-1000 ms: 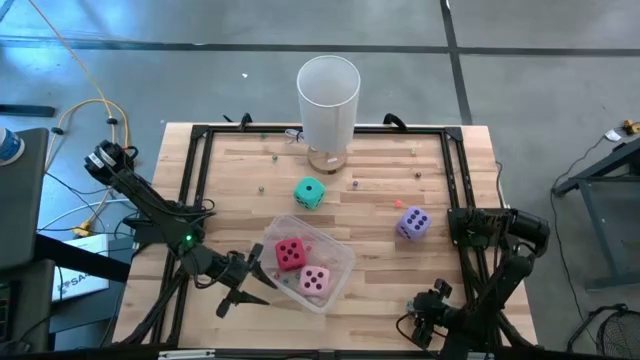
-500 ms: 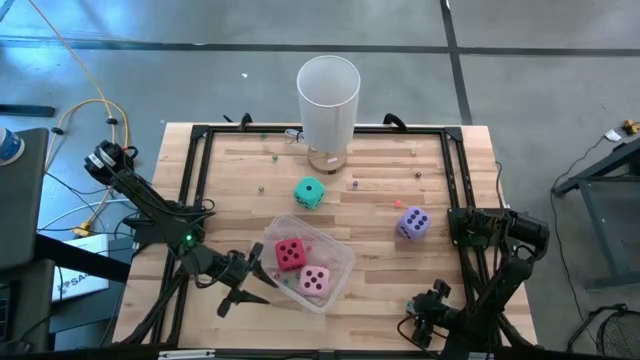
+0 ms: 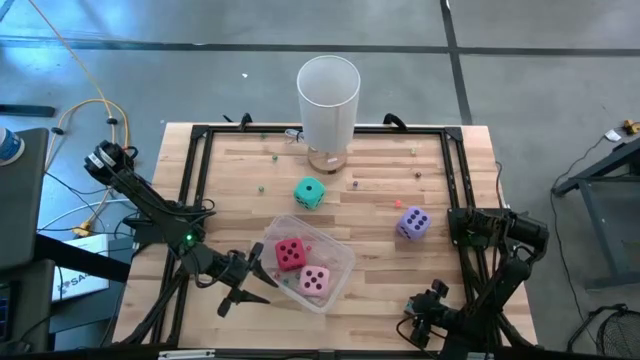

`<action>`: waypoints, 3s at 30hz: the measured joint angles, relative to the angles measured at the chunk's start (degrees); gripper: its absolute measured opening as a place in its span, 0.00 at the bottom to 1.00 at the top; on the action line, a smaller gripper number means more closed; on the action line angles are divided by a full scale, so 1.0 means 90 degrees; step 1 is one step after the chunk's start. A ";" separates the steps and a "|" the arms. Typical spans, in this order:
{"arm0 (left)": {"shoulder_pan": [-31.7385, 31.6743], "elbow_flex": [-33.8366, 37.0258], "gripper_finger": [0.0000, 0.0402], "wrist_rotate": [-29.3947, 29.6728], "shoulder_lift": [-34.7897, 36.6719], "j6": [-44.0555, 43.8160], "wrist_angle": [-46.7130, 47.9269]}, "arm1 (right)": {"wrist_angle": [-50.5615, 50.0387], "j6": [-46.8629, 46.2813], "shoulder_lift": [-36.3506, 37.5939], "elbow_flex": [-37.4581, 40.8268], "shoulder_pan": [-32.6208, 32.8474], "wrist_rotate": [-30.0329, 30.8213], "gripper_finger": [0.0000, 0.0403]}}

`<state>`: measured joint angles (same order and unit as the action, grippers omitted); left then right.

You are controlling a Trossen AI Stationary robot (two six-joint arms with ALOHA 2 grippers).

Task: Pick & Place Dice
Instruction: Put the small blue dice into the transparent bin

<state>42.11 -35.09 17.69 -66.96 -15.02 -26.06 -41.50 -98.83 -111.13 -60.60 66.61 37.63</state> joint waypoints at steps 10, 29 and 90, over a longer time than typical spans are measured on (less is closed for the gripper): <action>0.0000 0.0000 0.46 -0.0002 0.0000 0.0002 -0.0002 | 0.0019 0.0000 0.0000 0.0000 0.0000 0.0002 0.48; 0.0000 0.0000 0.46 -0.0007 0.0000 0.0007 -0.0002 | 0.0030 0.0002 0.0002 -0.0010 0.0000 -0.0002 0.48; 0.0000 0.0000 0.46 0.0015 0.0000 -0.0243 0.0083 | 0.0245 0.0298 0.0014 -0.0010 0.0004 -0.0027 0.13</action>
<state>42.11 -35.09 17.82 -66.96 -17.21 -25.32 -39.29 -96.15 -111.01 -60.69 66.64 37.39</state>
